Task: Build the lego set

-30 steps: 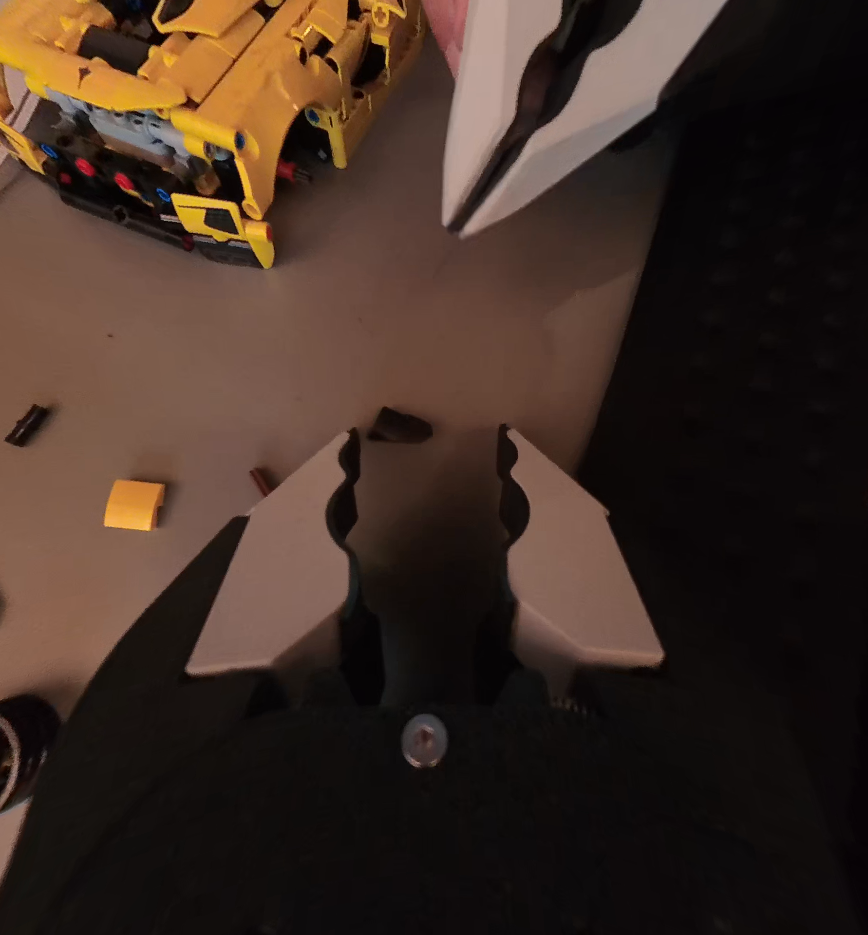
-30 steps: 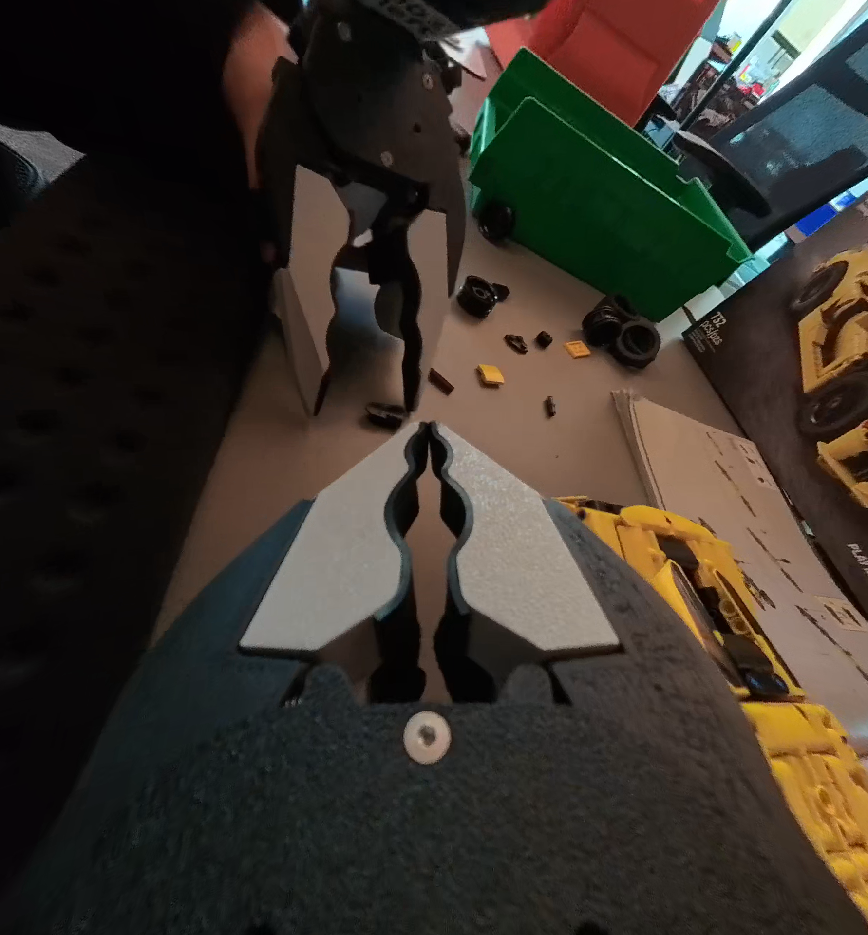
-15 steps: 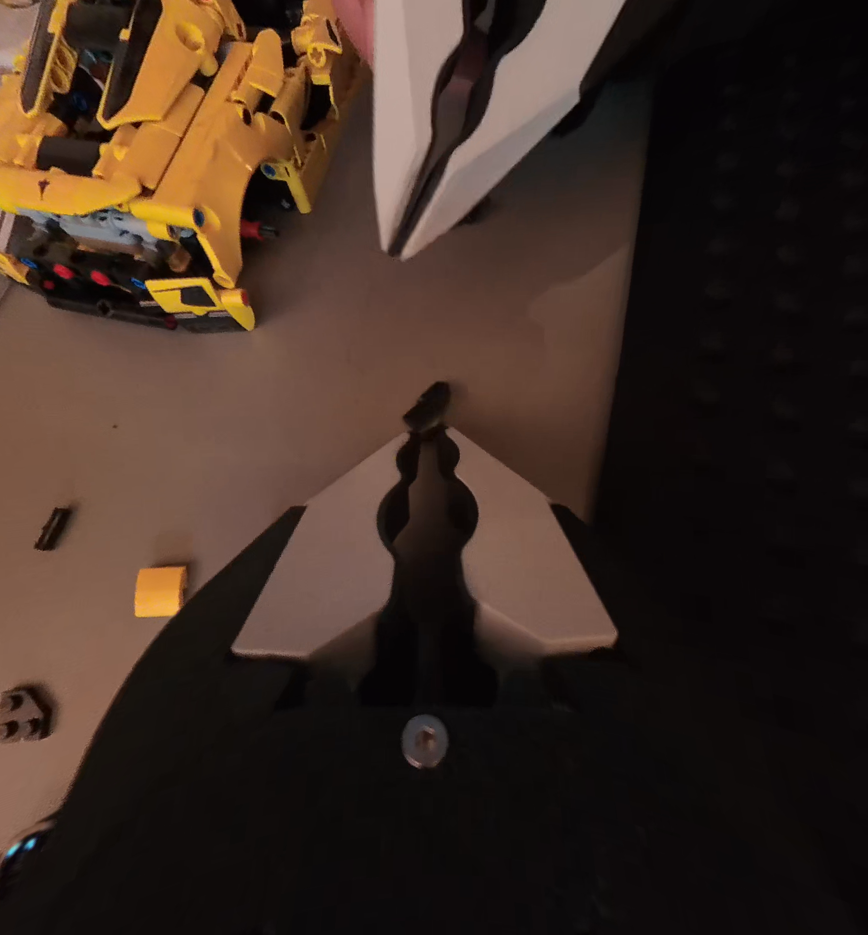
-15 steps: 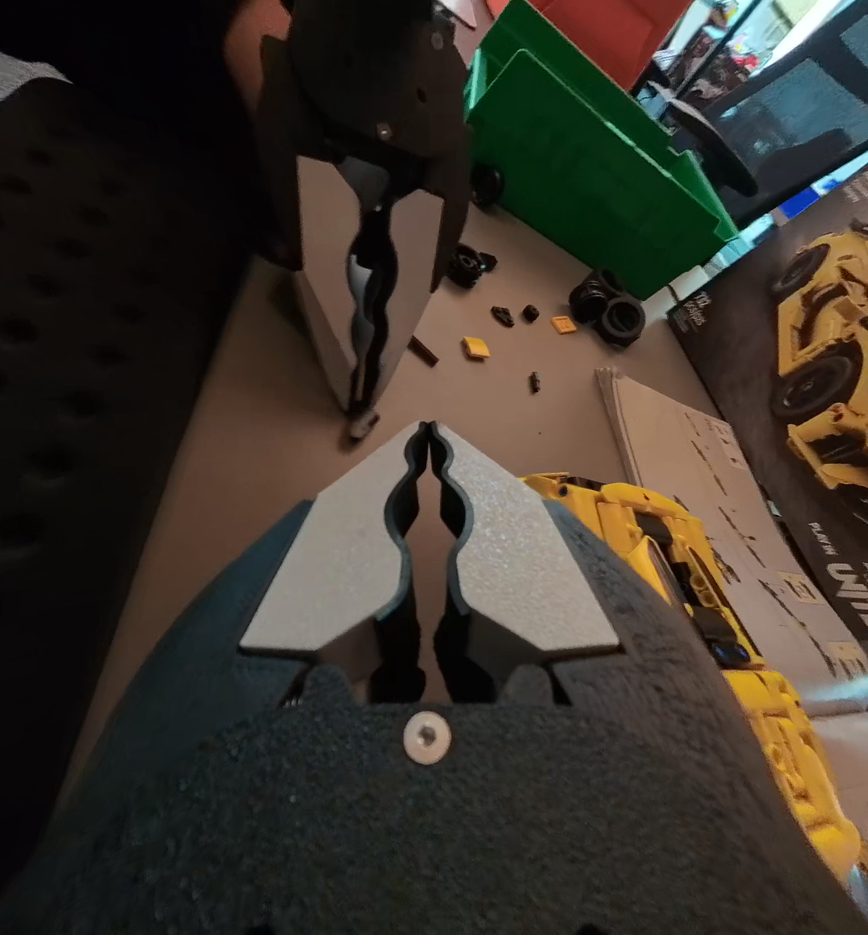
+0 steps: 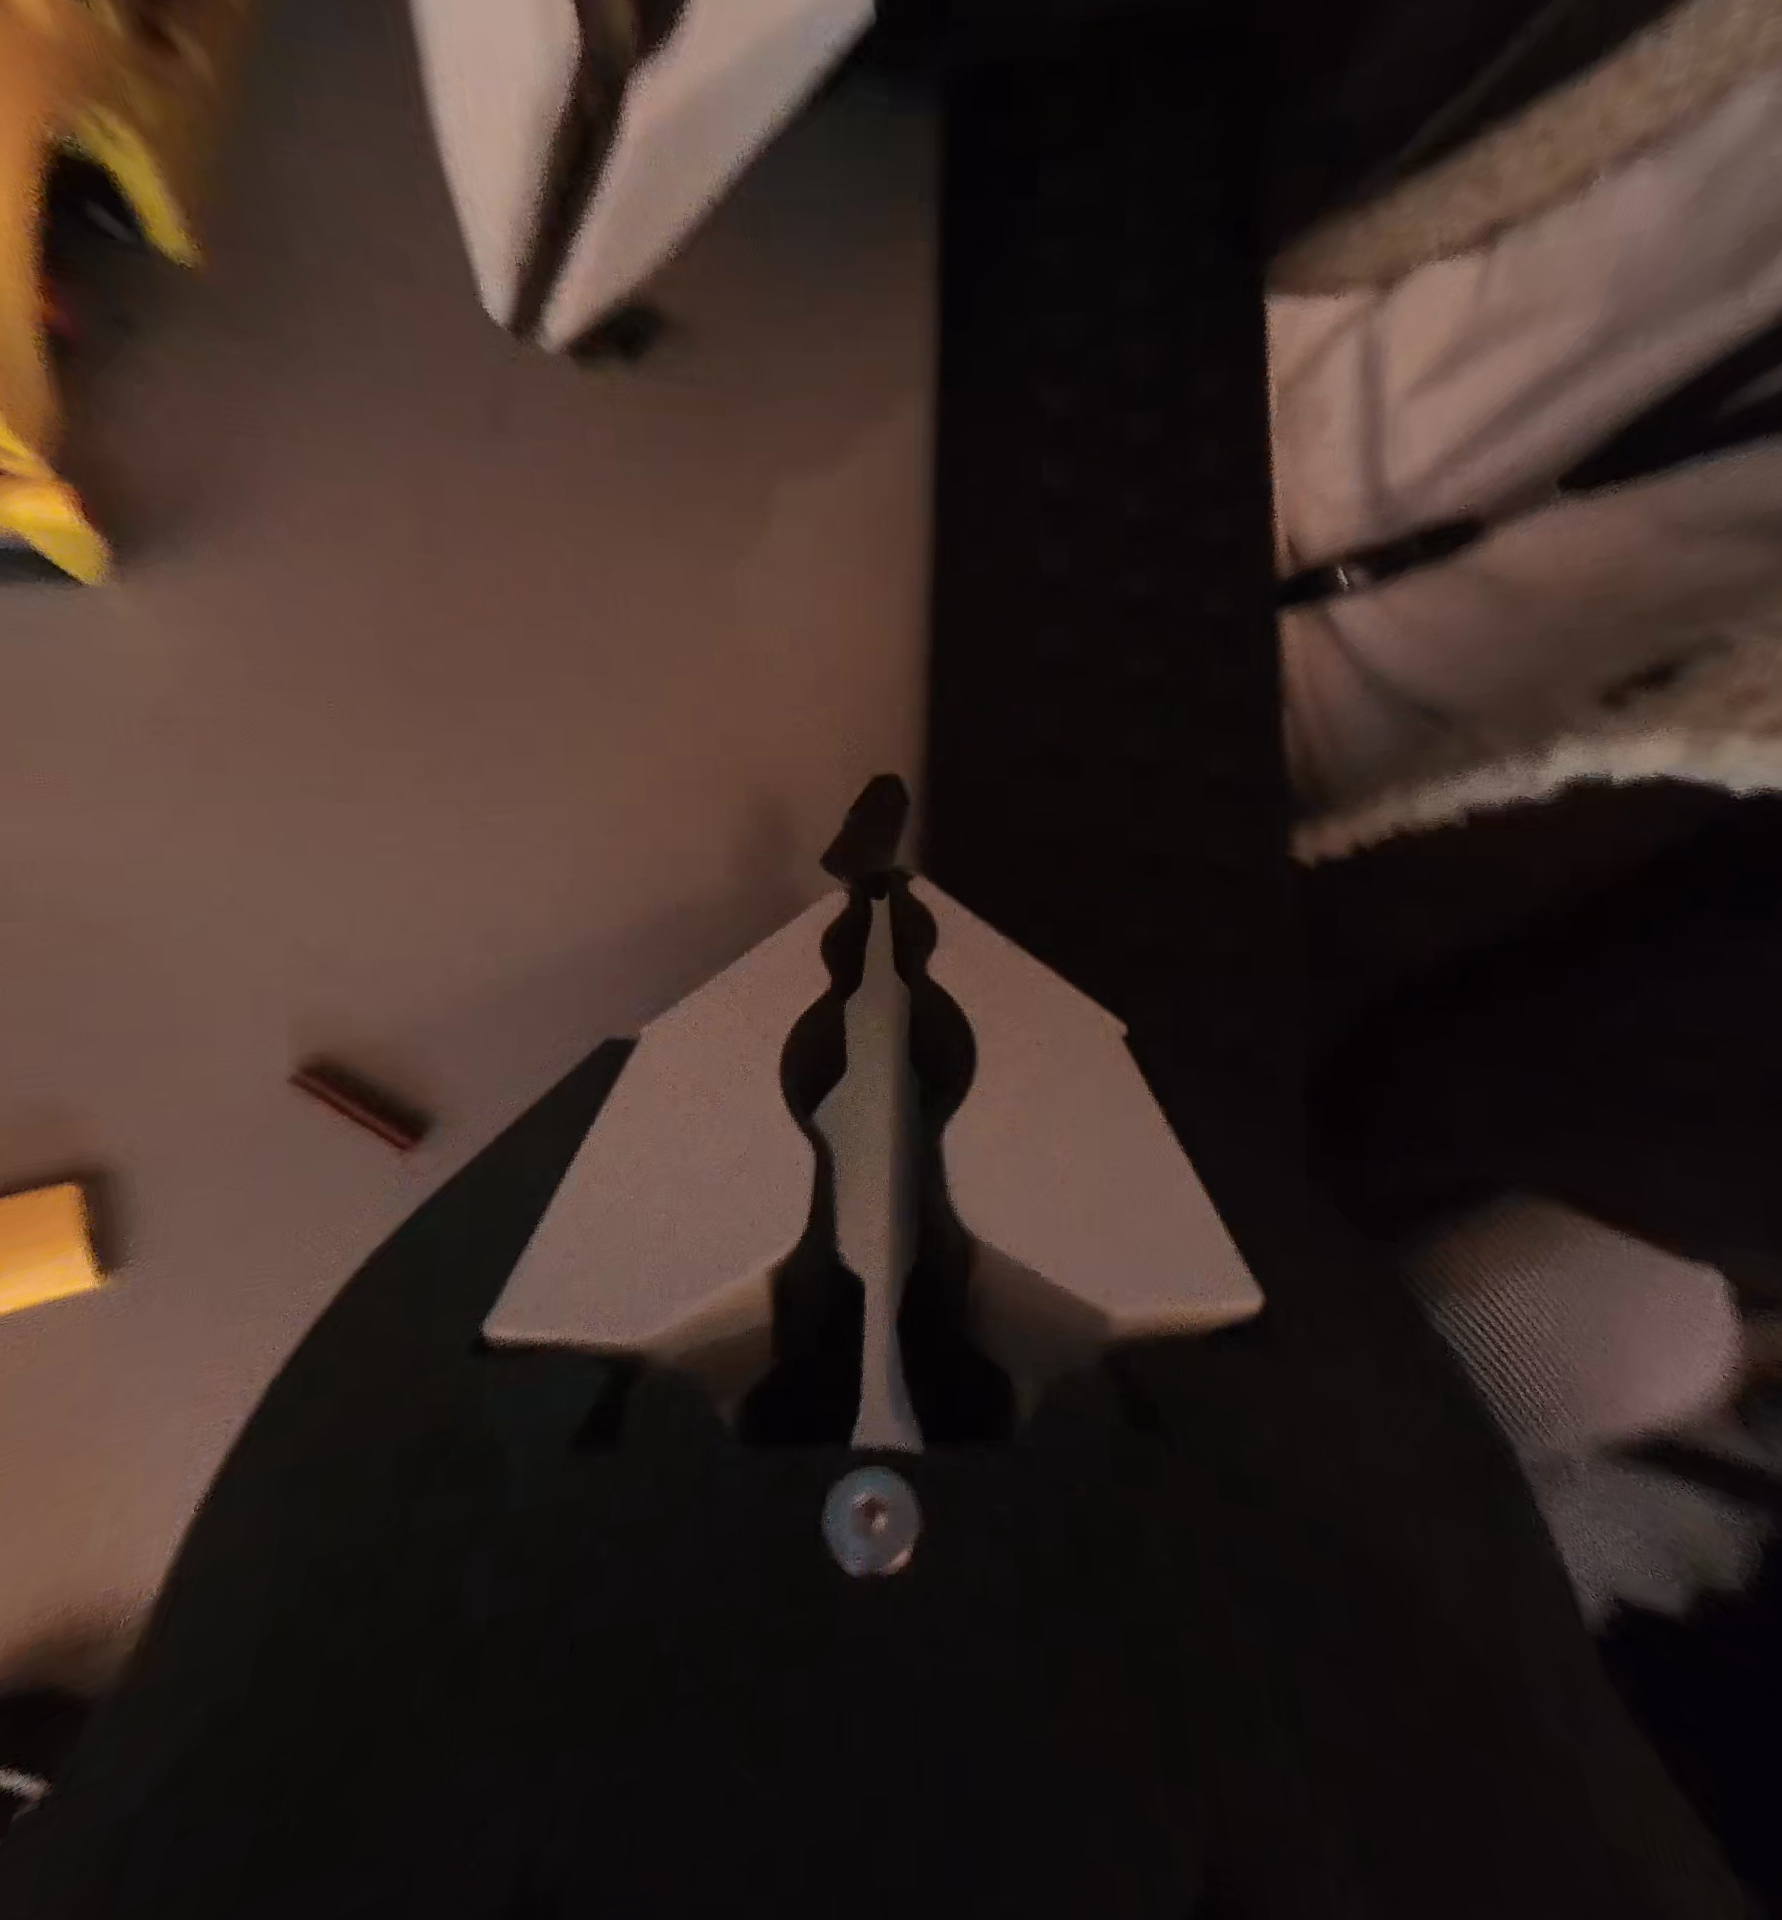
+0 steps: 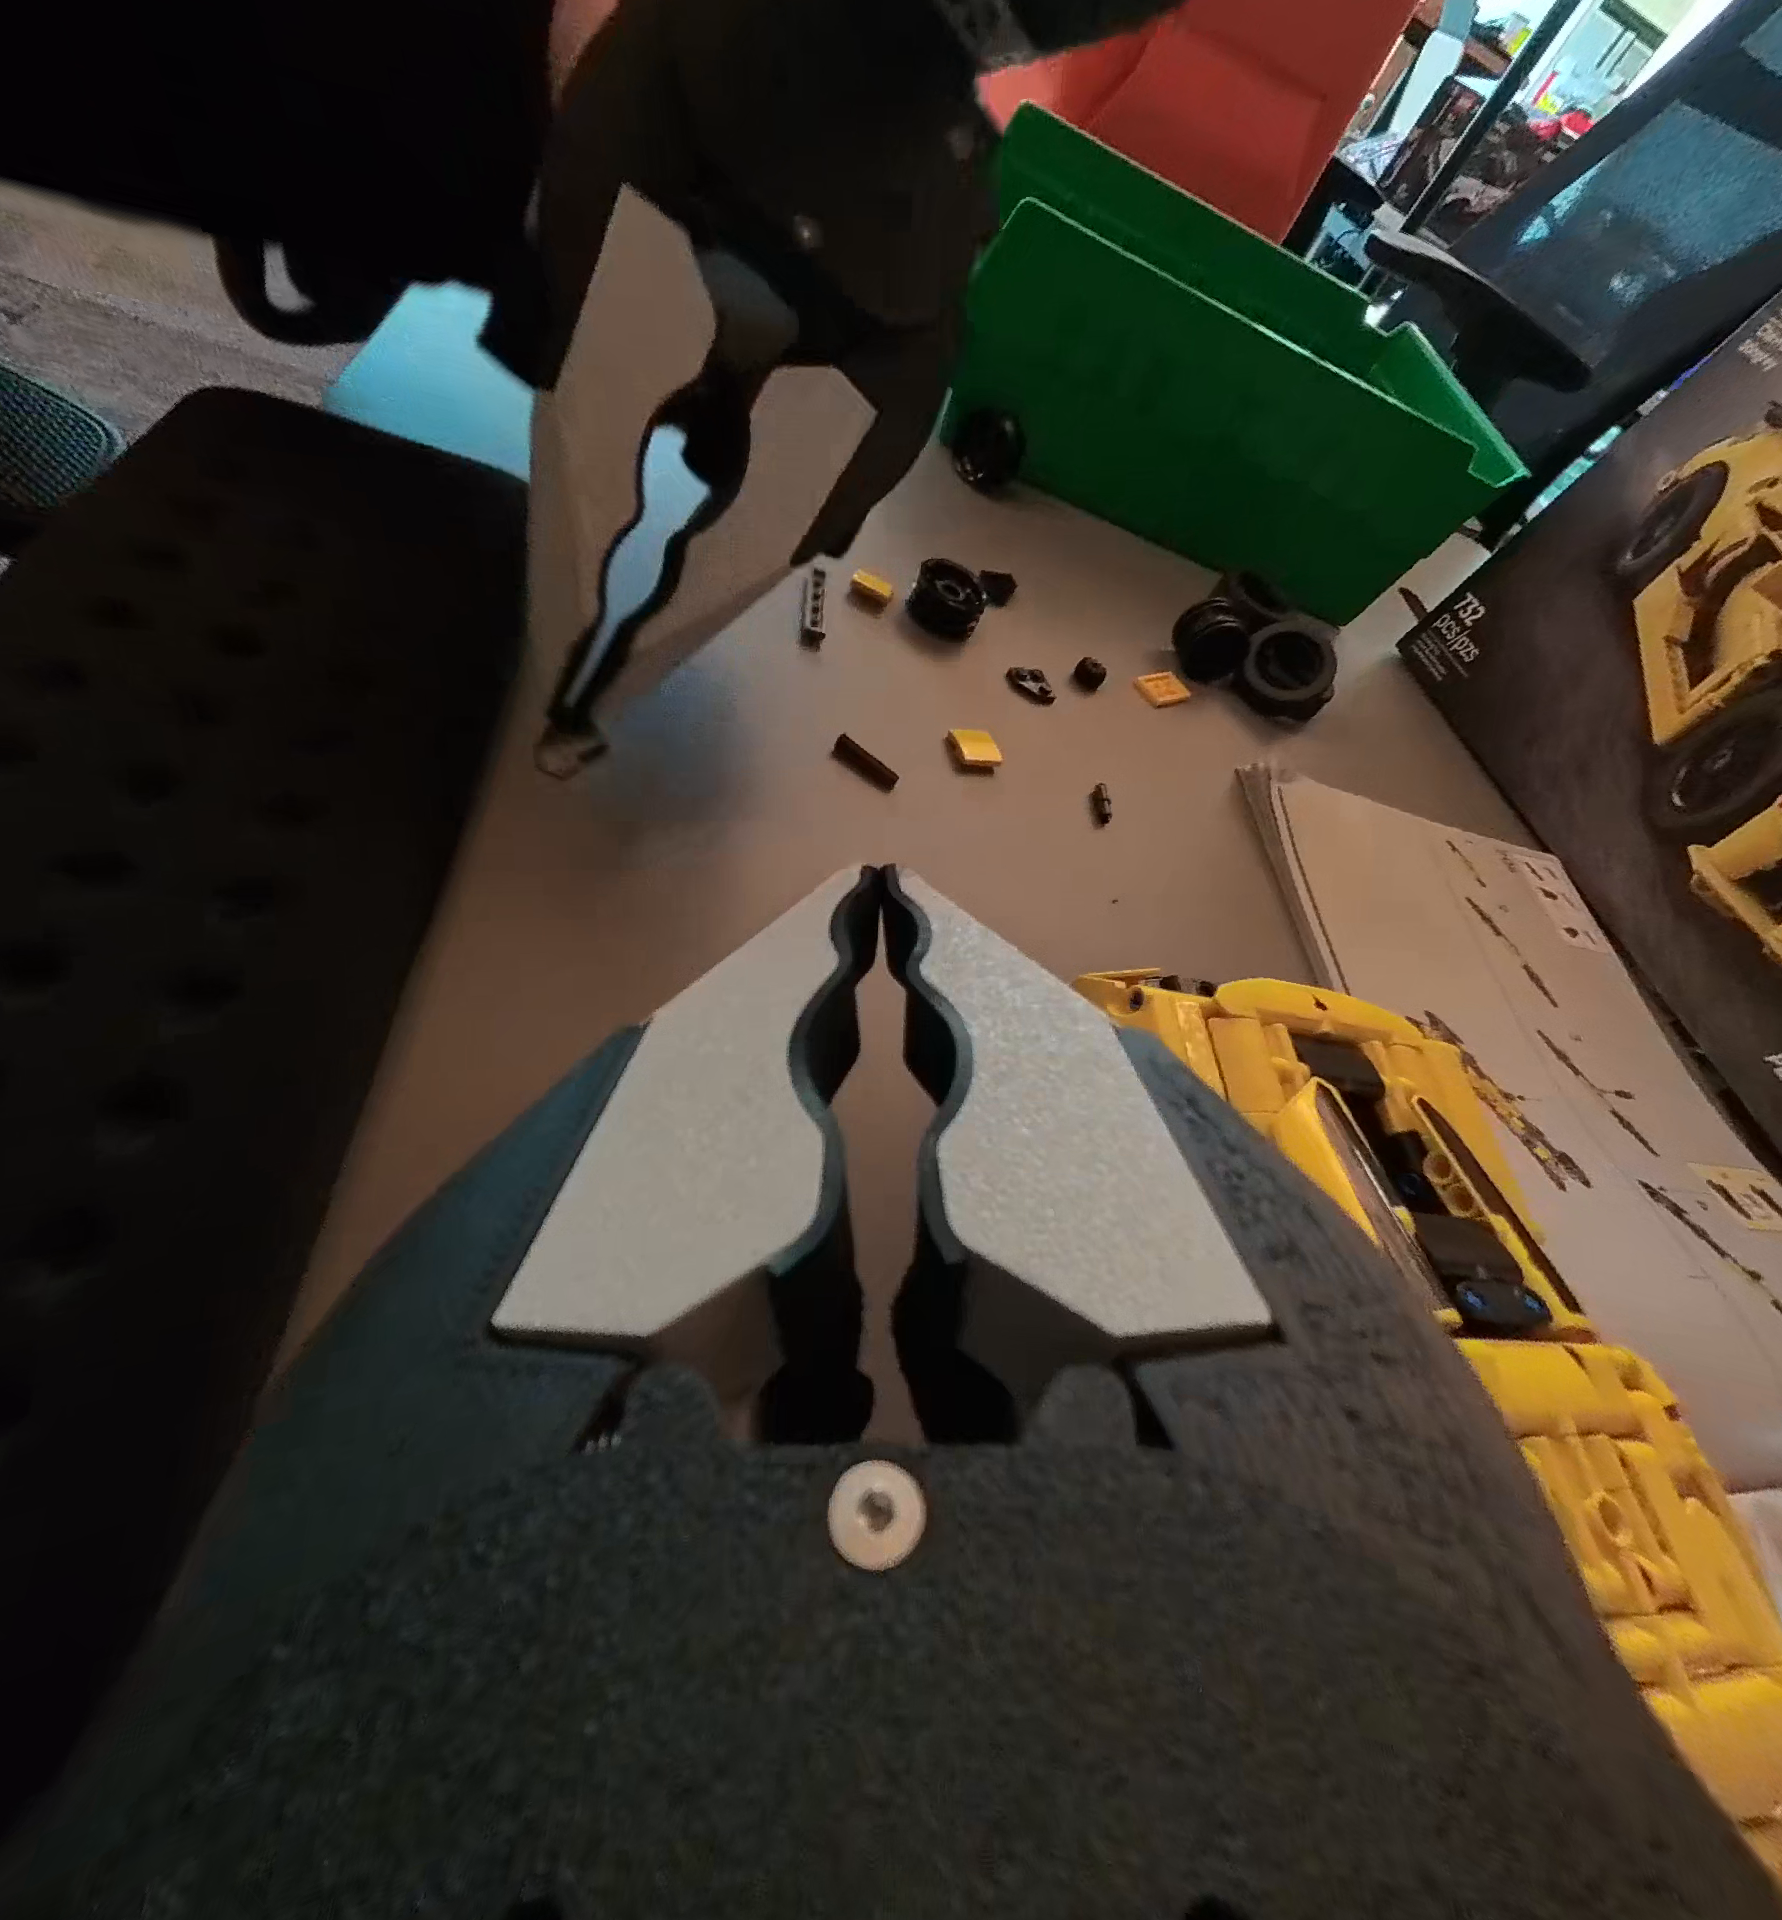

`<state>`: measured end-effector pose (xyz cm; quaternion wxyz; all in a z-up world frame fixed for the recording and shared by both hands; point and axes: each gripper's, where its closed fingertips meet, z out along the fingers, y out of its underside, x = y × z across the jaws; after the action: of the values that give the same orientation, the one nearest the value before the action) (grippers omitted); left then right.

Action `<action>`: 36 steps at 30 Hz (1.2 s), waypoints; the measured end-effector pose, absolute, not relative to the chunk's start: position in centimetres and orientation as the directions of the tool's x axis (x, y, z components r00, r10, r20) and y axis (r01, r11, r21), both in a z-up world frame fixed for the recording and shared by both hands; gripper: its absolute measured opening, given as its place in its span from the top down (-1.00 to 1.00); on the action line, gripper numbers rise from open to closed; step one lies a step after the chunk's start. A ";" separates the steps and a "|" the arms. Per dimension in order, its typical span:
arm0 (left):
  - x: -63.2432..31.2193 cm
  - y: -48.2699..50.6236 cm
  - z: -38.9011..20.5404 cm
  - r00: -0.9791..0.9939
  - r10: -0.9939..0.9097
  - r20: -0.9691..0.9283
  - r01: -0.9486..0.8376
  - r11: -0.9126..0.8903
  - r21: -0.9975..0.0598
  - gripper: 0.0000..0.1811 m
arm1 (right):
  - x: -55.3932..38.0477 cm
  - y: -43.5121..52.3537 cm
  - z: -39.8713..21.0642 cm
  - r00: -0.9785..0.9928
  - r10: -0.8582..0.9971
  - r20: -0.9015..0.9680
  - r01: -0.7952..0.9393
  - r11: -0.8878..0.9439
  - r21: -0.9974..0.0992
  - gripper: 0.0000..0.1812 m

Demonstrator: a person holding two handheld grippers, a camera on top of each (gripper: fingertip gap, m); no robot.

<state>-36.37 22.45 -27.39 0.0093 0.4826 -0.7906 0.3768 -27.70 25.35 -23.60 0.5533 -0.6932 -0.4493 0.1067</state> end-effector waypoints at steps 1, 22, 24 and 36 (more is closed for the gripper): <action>-37.1 22.6 -27.8 -0.541 -0.747 0.387 -0.794 0.303 -0.527 0.96 | -27.7 25.2 -23.6 0.567 0.739 0.364 0.518 0.024 -0.855 1.00; -33.8 26.8 -27.5 -0.333 -0.934 0.131 -0.755 0.181 -0.630 0.86 | -26.7 24.6 -22.4 0.570 0.701 0.428 0.557 0.053 -0.829 1.00; -33.4 25.9 -27.8 -0.293 -0.946 0.140 -0.742 0.133 -0.657 0.84 | -26.7 24.7 -22.5 0.569 0.703 0.427 0.560 0.049 -0.827 0.99; -32.0 24.8 -29.9 0.255 -0.966 0.045 -0.787 -0.234 -0.570 0.59 | -26.6 24.7 -22.7 0.572 0.709 0.413 0.559 0.032 -0.829 1.00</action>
<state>-32.01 24.76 -29.89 -0.2238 0.7598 -0.5769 0.1993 -26.63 24.71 -22.74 0.5537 -0.6923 -0.4578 0.0679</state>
